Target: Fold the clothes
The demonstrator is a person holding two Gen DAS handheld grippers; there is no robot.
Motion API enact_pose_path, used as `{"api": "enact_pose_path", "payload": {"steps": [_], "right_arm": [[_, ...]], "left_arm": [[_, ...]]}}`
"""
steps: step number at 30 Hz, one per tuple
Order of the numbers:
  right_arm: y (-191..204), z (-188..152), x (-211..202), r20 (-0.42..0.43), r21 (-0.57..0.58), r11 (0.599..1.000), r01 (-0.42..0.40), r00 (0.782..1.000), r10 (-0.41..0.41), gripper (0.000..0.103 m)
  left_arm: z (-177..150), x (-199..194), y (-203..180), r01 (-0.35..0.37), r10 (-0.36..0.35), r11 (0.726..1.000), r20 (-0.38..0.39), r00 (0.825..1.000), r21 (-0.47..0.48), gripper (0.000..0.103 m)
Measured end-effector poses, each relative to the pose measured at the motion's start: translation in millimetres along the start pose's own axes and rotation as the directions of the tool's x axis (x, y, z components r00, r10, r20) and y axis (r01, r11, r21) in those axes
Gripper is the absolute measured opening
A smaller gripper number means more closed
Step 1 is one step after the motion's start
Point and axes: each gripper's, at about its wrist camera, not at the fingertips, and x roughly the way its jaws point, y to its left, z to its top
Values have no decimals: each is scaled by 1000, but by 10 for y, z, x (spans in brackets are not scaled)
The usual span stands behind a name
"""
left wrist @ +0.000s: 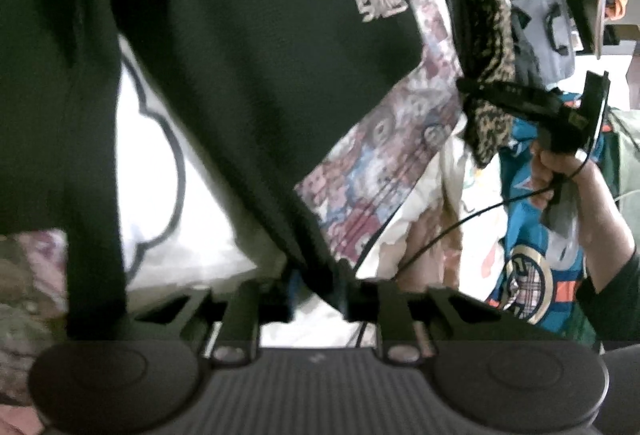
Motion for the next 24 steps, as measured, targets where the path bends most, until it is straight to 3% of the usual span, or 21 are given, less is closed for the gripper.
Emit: {"api": "enact_pose_path", "payload": {"steps": [1,2,7,17,20,24], "right_arm": [[23,-8,-51,11,-7,1000,-7,1000,7,7],[48,-10,-98,20,-13,1000,-14,1000,15,7],[192,25,-299,59,-35,997,-76,995,78,8],[616,142,-501,97,-106,978,-178,977,188,8],[724,145,-563,106,-124,972,-201,971,215,8],[856,133,-662,118,-149,966,-213,966,232,8]], "left_arm": [[9,-65,0,4,-4,1000,14,1000,2,44],[17,-136,6,7,-7,1000,31,999,0,46],[66,-553,123,4,0,1000,132,991,-27,46],[-67,-1243,512,-123,149,986,275,950,-109,46],[-173,-1453,647,-171,213,973,318,924,-156,44],[-361,-1785,830,-257,327,941,396,858,-221,44]]}}
